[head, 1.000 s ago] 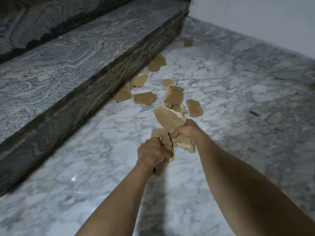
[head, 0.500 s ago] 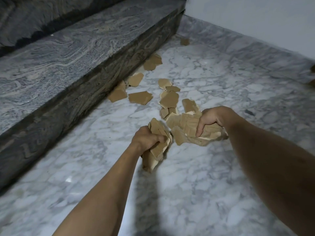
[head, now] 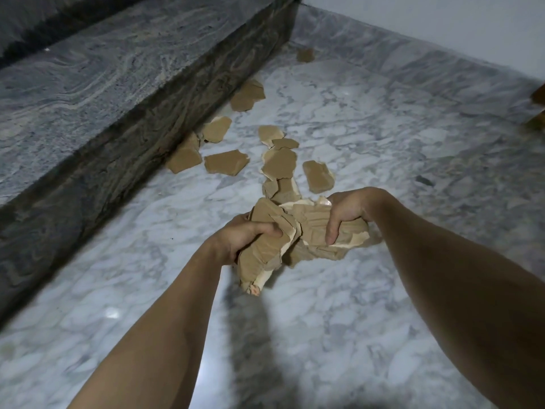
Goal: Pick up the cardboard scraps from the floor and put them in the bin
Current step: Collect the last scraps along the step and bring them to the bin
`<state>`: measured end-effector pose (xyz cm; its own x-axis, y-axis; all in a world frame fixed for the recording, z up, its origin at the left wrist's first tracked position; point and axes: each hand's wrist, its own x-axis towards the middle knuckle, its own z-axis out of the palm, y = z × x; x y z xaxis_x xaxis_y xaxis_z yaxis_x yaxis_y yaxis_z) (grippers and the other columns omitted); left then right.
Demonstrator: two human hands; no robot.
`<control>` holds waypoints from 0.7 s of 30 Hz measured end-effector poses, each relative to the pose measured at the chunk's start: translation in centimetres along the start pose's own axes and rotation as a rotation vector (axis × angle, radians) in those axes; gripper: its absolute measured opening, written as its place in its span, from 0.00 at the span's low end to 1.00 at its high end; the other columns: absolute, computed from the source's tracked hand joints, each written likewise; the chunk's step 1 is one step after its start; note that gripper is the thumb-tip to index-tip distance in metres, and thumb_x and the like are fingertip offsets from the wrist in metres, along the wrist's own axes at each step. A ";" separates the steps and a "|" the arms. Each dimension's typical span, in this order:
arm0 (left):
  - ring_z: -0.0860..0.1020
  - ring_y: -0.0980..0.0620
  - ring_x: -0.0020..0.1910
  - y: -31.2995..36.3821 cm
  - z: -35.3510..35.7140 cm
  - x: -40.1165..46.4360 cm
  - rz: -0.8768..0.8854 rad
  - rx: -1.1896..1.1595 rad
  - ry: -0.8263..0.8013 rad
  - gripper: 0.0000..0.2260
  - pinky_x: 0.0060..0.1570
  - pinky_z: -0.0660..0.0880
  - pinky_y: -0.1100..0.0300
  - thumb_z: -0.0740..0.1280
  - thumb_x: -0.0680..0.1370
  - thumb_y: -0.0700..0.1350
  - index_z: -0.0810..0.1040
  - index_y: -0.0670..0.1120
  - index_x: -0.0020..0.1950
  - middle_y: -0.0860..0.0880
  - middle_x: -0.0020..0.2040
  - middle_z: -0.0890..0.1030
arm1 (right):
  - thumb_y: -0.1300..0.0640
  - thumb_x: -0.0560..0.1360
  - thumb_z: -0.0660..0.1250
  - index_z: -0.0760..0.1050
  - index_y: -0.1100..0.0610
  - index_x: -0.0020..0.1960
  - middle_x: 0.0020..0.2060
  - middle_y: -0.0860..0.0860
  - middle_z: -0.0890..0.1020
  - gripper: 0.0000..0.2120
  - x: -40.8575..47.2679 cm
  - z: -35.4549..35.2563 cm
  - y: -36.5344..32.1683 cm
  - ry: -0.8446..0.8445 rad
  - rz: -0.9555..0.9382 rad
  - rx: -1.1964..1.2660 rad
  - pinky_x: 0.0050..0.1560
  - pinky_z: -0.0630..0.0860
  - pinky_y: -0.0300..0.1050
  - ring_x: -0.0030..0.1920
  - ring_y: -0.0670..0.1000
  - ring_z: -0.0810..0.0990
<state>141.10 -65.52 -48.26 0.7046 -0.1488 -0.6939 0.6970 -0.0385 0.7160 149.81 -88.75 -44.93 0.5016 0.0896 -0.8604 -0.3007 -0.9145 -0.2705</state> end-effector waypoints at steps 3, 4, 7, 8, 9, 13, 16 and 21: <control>0.86 0.46 0.38 -0.1 -1.3 -0.2 -0.002 -0.186 0.103 0.14 0.35 0.81 0.58 0.75 0.72 0.41 0.82 0.41 0.57 0.44 0.43 0.87 | 0.61 0.45 0.85 0.81 0.58 0.55 0.48 0.60 0.86 0.38 -0.8 0.0 -0.5 0.048 -0.008 0.097 0.52 0.81 0.67 0.47 0.63 0.86; 0.85 0.46 0.38 -0.3 -2.0 -0.3 -0.004 -0.258 0.134 0.15 0.34 0.80 0.57 0.74 0.73 0.42 0.82 0.41 0.58 0.43 0.44 0.87 | 0.61 0.46 0.84 0.81 0.58 0.55 0.47 0.59 0.86 0.36 -0.8 0.0 -0.4 0.086 -0.006 0.130 0.52 0.81 0.66 0.47 0.63 0.86; 0.84 0.46 0.38 -0.9 -4.0 -1.3 -0.014 -0.381 0.178 0.12 0.37 0.80 0.57 0.72 0.75 0.45 0.82 0.43 0.56 0.44 0.42 0.86 | 0.56 0.45 0.84 0.79 0.56 0.56 0.49 0.57 0.85 0.40 -1.2 -0.2 -0.4 0.221 -0.029 0.226 0.51 0.82 0.63 0.48 0.61 0.85; 0.83 0.46 0.37 -1.3 -4.6 -1.7 -0.023 -0.376 0.184 0.10 0.37 0.80 0.57 0.71 0.75 0.45 0.81 0.44 0.55 0.45 0.40 0.86 | 0.56 0.47 0.85 0.79 0.55 0.55 0.49 0.56 0.85 0.37 -1.3 -0.2 -0.4 0.249 -0.046 0.279 0.53 0.82 0.60 0.48 0.60 0.85; 0.84 0.47 0.36 -1.6 -5.1 -2.2 -0.035 -0.361 0.186 0.10 0.37 0.80 0.57 0.71 0.76 0.45 0.81 0.44 0.56 0.45 0.40 0.86 | 0.57 0.50 0.85 0.79 0.54 0.53 0.48 0.54 0.85 0.33 -1.3 -0.1 -0.6 0.274 -0.074 0.330 0.54 0.82 0.57 0.49 0.58 0.84; 0.85 0.44 0.41 -2.5 -6.0 -3.3 -0.071 -0.183 0.218 0.16 0.37 0.80 0.57 0.75 0.72 0.43 0.81 0.43 0.59 0.43 0.45 0.87 | 0.57 0.47 0.88 0.79 0.54 0.60 0.51 0.54 0.86 0.43 -1.9 0.8 -1.9 0.179 -0.115 0.364 0.55 0.82 0.59 0.51 0.59 0.86; 0.85 0.42 0.46 -2.9 -6.3 -4.1 -0.077 0.001 0.270 0.18 0.42 0.80 0.53 0.77 0.69 0.45 0.80 0.47 0.57 0.43 0.49 0.86 | 0.61 0.51 0.86 0.79 0.56 0.60 0.52 0.57 0.86 0.39 -2.3 4.4 -3.2 0.001 -0.096 0.260 0.55 0.81 0.64 0.51 0.62 0.86; 0.81 0.45 0.53 -4.5 -7.5 -5.1 -0.040 0.278 0.385 0.36 0.53 0.80 0.52 0.77 0.52 0.57 0.80 0.51 0.60 0.47 0.56 0.82 | 0.61 0.58 0.84 0.63 0.50 0.72 0.62 0.53 0.76 0.48 -1.3 10.5 -3.8 0.156 -0.164 0.046 0.57 0.77 0.49 0.62 0.57 0.76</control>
<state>135.36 -57.15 -48.51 0.7126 0.2336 -0.6616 0.6996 -0.3072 0.6451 141.75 -81.22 -47.28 0.6651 0.1704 -0.7270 -0.2396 -0.8735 -0.4239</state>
